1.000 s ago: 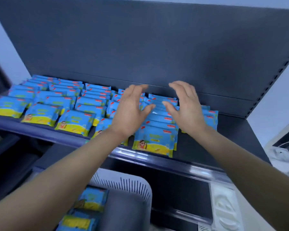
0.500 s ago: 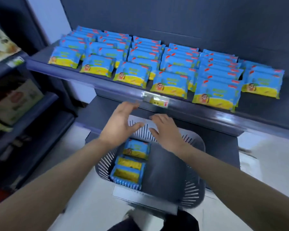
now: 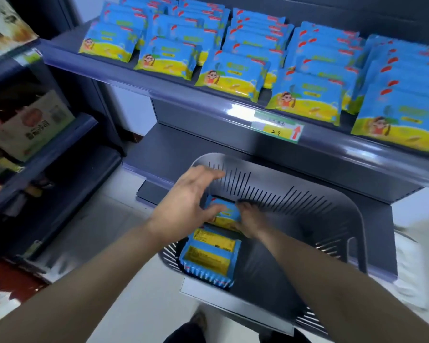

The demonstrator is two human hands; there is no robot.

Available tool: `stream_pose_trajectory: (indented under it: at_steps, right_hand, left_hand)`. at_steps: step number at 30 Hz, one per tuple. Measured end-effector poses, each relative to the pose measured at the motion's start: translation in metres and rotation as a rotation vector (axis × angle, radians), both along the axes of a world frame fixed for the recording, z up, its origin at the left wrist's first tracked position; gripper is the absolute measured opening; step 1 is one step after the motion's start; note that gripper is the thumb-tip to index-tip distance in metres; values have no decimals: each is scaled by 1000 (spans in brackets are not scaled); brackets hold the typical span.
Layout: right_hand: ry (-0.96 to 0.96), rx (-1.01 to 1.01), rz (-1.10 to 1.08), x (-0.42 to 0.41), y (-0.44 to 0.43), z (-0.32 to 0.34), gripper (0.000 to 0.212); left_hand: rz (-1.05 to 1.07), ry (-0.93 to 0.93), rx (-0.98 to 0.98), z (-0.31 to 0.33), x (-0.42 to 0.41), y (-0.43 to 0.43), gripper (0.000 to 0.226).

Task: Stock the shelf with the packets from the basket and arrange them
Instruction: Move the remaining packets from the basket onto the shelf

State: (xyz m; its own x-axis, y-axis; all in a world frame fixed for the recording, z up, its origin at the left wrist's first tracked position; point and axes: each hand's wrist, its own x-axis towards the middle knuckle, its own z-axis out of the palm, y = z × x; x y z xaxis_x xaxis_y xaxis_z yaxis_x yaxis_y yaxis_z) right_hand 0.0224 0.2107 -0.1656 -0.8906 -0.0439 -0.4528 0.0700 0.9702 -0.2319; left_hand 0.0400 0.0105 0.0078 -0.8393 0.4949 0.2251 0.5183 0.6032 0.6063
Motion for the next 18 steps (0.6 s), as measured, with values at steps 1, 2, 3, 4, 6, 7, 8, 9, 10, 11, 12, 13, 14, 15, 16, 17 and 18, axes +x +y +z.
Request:
stream_pose_trajectory:
  at_steps: [1,2,3,4,6,7,8,9,10,11,12,13,14,15,16,17,18]
  right_hand:
    - [6,-1,-17,-1,-2,-5,74]
    - [16,-6,-37,-1,-4,-10,74]
    - [22,-5,-56,-2,-6,-12,74]
    - [25,6,-76,-2,-8,-14,75]
    - [9,42,-115,-3,-9,-13,79]
    - [-1,54,-131,-3,-8,-11,80]
    - [-9,54,-145,-4,-7,-9,78]
    - [-18,37,-162,-5,-5,-4,73]
    - [-29,11,-179,-5,-3,1,65]
    - [-35,-14,-188,-5,-1,8,59]
    - [-23,-27,-184,-5,2,16,55]
    - [7,-23,-169,-5,4,26,52]
    - [51,-16,-151,-4,7,36,46]
    - [97,-15,-134,-3,10,47,41]
    - [139,-24,-121,-2,14,58,38]
    - [170,-31,-111,-1,17,68,38]
    - [192,-30,-104,0,20,77,41]
  left_hand:
    - [6,-9,-6,-3,-1,-2,57]
    - [13,-17,-10,-6,-3,-3,57]
    - [19,-23,-16,-9,-4,-5,57]
    - [24,-31,-25,-12,-5,-5,57]
    - [26,-48,-46,-15,-6,-5,57]
    - [23,-52,-53,-16,-6,-5,57]
    - [19,-50,-60,-17,-7,-4,57]
    - [8,-41,-70,-16,-7,-3,57]
    - [-8,-36,-89,-16,-8,-2,57]
    - [-28,-32,-116,-16,-9,0,58]
    - [-53,-33,-149,-17,-11,2,59]
    - [-77,-33,-178,-17,-13,3,59]
    - [-98,-38,-204,-19,-14,5,60]
    - [-117,-45,-234,-22,-15,6,60]
    - [-139,-64,-272,-27,-16,8,61]
    - [-167,-88,-317,-32,-16,9,62]
    - [-190,-117,-368,-38,-16,11,63]
